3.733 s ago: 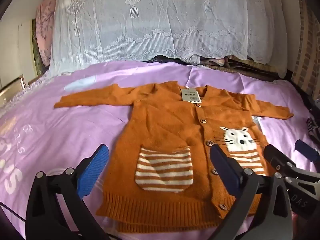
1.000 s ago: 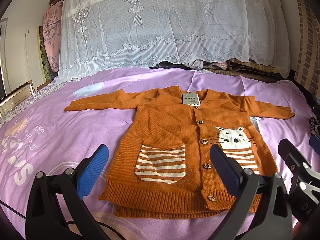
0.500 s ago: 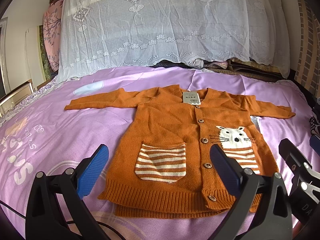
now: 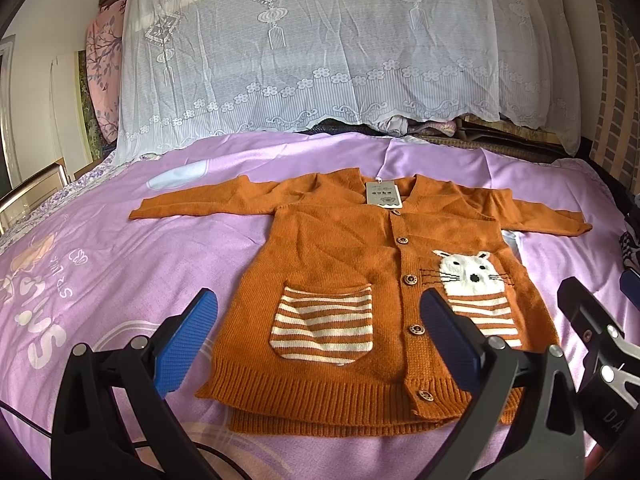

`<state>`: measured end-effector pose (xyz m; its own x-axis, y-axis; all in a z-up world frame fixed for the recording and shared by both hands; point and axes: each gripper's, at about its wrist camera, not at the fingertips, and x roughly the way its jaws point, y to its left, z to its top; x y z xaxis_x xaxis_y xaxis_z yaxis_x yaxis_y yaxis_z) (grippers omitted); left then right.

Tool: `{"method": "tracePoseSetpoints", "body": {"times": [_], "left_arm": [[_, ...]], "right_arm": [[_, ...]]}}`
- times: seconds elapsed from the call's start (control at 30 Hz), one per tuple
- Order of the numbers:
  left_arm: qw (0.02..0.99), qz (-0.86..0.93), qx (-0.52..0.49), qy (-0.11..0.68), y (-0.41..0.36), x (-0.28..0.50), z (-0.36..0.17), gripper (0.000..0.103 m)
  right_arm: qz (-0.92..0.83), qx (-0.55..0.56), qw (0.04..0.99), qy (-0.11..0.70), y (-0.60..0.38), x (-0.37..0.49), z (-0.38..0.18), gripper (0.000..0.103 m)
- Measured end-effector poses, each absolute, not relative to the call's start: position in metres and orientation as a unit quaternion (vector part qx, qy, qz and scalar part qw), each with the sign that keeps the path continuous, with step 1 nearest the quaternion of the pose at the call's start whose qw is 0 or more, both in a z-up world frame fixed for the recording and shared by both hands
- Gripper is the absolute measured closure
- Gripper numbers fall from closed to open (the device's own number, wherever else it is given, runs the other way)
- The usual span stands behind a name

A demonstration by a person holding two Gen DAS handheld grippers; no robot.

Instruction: Fold small clothes

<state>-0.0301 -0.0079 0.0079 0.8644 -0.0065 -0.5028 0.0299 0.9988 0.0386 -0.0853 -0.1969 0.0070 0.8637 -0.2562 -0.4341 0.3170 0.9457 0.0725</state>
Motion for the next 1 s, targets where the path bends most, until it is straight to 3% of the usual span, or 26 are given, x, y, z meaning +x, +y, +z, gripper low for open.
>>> {"method": "tracePoseSetpoints", "body": {"times": [0.7,1.0], "left_arm": [[0.949,-0.023,0.002,0.315,0.003,-0.01,-0.006,0.004],[0.936,-0.02,0.044,0.349,0.034,0.038,0.006,0.004]], "right_arm": [[-0.145,0.107,0.951,0.252,-0.212,-0.074,-0.006,0.003],[-0.072,0.207,0.927,0.304,-0.257,-0.052,-0.02,0.003]]}}
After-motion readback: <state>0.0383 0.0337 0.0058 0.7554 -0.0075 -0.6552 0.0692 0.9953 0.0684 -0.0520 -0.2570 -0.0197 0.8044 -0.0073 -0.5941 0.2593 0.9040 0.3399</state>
